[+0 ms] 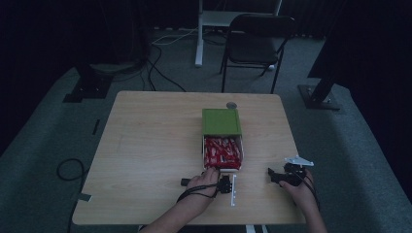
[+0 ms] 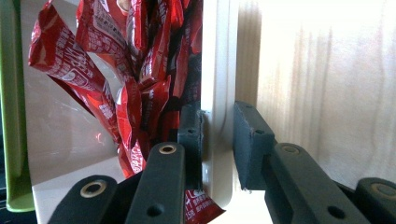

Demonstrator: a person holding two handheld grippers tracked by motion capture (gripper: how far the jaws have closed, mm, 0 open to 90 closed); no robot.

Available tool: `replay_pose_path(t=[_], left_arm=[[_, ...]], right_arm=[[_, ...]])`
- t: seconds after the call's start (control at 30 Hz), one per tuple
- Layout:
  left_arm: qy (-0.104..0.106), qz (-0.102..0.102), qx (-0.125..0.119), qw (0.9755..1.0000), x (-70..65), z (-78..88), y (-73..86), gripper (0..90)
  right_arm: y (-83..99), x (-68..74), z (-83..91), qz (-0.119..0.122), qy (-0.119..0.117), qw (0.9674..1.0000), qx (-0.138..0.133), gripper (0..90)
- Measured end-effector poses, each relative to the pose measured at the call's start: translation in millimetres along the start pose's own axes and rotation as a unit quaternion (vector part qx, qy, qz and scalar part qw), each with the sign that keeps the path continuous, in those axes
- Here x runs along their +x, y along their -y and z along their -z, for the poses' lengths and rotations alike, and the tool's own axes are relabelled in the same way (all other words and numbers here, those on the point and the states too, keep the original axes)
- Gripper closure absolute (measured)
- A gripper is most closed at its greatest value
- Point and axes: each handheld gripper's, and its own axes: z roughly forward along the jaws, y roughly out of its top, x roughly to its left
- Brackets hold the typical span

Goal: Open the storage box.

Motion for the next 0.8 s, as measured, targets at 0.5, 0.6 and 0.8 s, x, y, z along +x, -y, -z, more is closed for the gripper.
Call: replay_pose_path(t=[0.5, 0.6, 0.8], left_arm=[[0.012, 0.001, -0.011, 0.9999, -8.6, 15.9, -0.4, 75.6], [0.014, 0.001, -0.013, 0.9998, -10.2, 18.6, -0.1, 75.6], [0.02, 0.004, -0.017, 0.9997, -12.6, 22.8, 0.1, 75.6]], right_arm=[[0.0, 0.0, 0.0, 0.0, 0.0, 1.0, 0.0, 11.3], [0.0, 0.0, 0.0, 0.0, 0.0, 1.0, 0.0, 11.3], [0.0, 0.0, 0.0, 0.0, 0.0, 1.0, 0.0, 11.3]])
